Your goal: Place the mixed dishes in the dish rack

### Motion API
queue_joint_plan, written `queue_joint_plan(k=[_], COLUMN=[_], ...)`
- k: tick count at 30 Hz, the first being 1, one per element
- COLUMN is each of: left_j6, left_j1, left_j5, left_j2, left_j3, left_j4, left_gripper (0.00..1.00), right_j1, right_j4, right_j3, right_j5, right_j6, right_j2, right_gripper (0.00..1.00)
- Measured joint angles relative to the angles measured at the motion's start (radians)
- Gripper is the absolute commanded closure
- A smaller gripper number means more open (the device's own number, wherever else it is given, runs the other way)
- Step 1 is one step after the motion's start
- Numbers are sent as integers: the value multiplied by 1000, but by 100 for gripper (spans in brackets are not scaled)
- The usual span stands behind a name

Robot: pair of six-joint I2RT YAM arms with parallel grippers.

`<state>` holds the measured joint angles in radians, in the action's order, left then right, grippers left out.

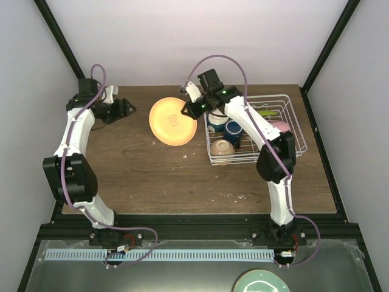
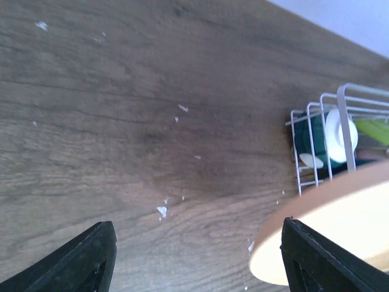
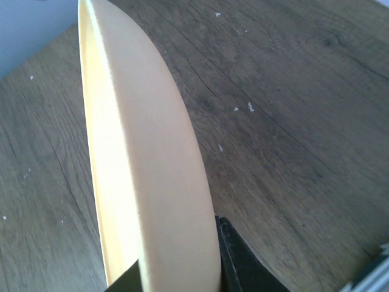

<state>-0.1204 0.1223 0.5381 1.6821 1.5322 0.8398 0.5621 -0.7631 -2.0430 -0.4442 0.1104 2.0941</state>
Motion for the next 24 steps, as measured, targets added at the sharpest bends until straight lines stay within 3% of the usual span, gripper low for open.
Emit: queue_joint_plan(k=[8, 18, 24], left_j6=[-79, -115, -122], left_j1=[111, 111, 111], left_j5=[92, 178, 208], left_j2=[25, 86, 112], left_j3=[34, 51, 51], left_j4=[-69, -124, -146], left_gripper=[24, 23, 23], right_j1=[0, -5, -6], right_j4=[-65, -24, 48], right_j3=[96, 499, 788], right_j5=[156, 407, 525], right_j6=[195, 436, 669], right_j2=[-201, -675, -997], right_gripper=[99, 99, 99])
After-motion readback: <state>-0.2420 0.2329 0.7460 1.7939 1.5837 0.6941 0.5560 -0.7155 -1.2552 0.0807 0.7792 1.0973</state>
